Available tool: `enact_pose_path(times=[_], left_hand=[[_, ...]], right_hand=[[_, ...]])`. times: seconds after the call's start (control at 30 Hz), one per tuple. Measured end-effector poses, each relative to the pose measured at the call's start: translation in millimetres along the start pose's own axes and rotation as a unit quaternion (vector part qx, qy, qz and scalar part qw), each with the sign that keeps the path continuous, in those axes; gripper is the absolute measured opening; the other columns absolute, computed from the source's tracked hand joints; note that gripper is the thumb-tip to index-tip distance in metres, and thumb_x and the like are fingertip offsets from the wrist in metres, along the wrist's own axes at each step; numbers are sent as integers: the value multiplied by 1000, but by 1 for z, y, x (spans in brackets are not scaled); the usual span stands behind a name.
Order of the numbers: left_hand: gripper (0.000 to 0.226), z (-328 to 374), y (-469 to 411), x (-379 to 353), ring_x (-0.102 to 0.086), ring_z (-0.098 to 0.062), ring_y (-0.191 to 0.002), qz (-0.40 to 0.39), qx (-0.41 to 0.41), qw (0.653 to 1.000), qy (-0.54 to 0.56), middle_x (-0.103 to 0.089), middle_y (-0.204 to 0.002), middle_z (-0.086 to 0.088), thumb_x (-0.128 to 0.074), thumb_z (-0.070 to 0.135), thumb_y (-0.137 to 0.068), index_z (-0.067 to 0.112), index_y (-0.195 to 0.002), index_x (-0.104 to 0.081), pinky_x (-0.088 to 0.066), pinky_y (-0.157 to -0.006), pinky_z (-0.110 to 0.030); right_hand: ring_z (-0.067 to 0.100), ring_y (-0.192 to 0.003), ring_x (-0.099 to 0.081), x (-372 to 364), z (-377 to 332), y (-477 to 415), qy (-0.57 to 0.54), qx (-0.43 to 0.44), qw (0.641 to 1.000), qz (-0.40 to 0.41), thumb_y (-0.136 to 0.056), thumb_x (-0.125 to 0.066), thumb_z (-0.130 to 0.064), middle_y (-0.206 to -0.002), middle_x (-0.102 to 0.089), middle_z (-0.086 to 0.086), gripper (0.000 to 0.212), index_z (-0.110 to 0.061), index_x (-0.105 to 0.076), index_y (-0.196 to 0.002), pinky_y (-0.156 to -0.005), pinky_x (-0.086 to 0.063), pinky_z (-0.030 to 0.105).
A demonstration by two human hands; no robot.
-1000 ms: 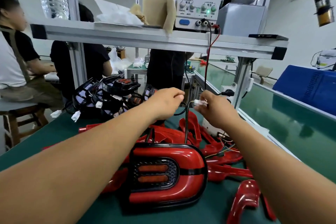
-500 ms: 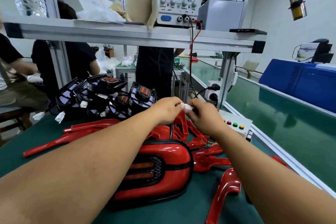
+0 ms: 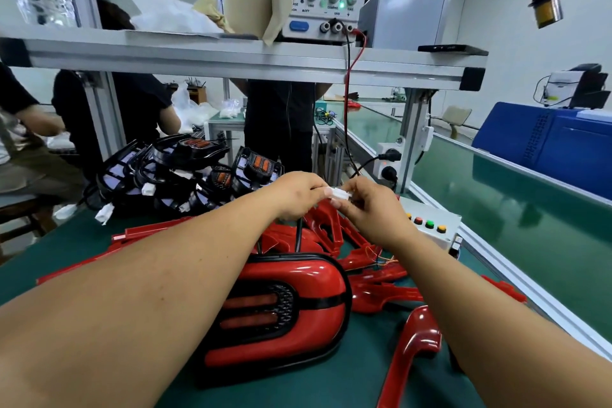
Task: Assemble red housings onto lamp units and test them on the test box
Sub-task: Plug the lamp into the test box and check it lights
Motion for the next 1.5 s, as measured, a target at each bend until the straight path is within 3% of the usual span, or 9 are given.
enact_pose_path(times=[0.17,0.27,0.67,0.9,1.1,1.2,1.27,1.37,1.5], left_hand=[[35,-8,-2,1,-60,-25,-102,-20,17,1000,13,-56,-91,-1,-40,33,-104,14,-125,-61,-49,-93,-35],[36,-12,-4,-2,-57,-20,-93,-25,23,999,4,-50,-80,4,-39,35,-105,14,-123,-61,-43,-81,-30],[37,-23,-8,-2,-59,-26,-101,-53,55,995,68,-58,-130,-21,-35,40,-105,19,-95,-63,-48,-98,-45],[37,-30,-12,-4,-54,-21,-91,-61,76,989,114,-55,-105,-7,-36,38,-105,20,-88,-63,-47,-100,-45],[38,-40,-14,3,-56,-27,-107,-32,87,988,119,-56,-125,-9,-35,39,-105,19,-100,-66,-44,-105,-46],[39,-47,-15,12,-51,-22,-86,-4,80,989,121,-59,-97,-5,-40,42,-103,15,-108,-66,-45,-83,-33],[33,-51,-12,21,-46,-15,-65,26,74,990,117,-54,-73,2,-46,43,-101,20,-90,-65,-41,-64,-26],[24,-59,-7,31,-41,-11,-54,44,62,983,168,-58,-71,2,-53,34,-100,20,-83,-63,-35,-49,-20],[11,-65,8,41,-45,-5,-52,53,73,960,266,-61,-76,0,-54,17,-100,17,-90,-59,-41,-43,-14]], right_hand=[[-4,-56,-48,2,-2,-1,4,3,1000,-18,-89,-70,-28,-60,-50,-10,16,-21,-56,-86,-53,-36,12],[1,-54,-44,2,-1,-3,11,11,999,-31,-90,-69,-28,-60,-49,-10,13,-15,-64,-87,-50,-32,15],[-1,-64,-51,-6,3,-2,15,28,999,20,-86,-73,-23,-69,-54,-15,16,-16,-60,-91,-57,-35,11],[-5,-69,-50,-8,5,-1,41,63,997,16,-88,-71,-27,-81,-65,-8,19,-15,-73,-101,-64,-33,7],[13,-93,-60,-7,12,1,64,8,998,-18,-90,-67,-35,-103,-69,0,34,-17,-70,-119,-79,-44,26],[16,-114,-55,-1,7,1,83,-32,994,-55,-92,-60,-46,-123,-58,0,45,-16,-66,-125,-95,-42,29],[12,-88,-58,7,-10,4,35,-15,996,-84,-92,-54,-55,-94,-59,-2,46,-14,-74,-96,-80,-43,29],[9,-55,-48,8,-45,23,-69,-32,963,-259,-78,-46,-81,-60,-50,-7,63,-20,-62,-67,-60,-40,30],[11,-95,-70,-9,-63,50,-157,-79,910,-376,-78,-69,-61,-103,-73,-3,37,-32,-69,-101,-90,-56,31]])
Point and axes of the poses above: each hand's wrist, its own y-axis away from the middle knuckle, its own x-axis out of the back of the hand, z = x × y, the point moved 2 cm from there along -y, towards the middle knuckle
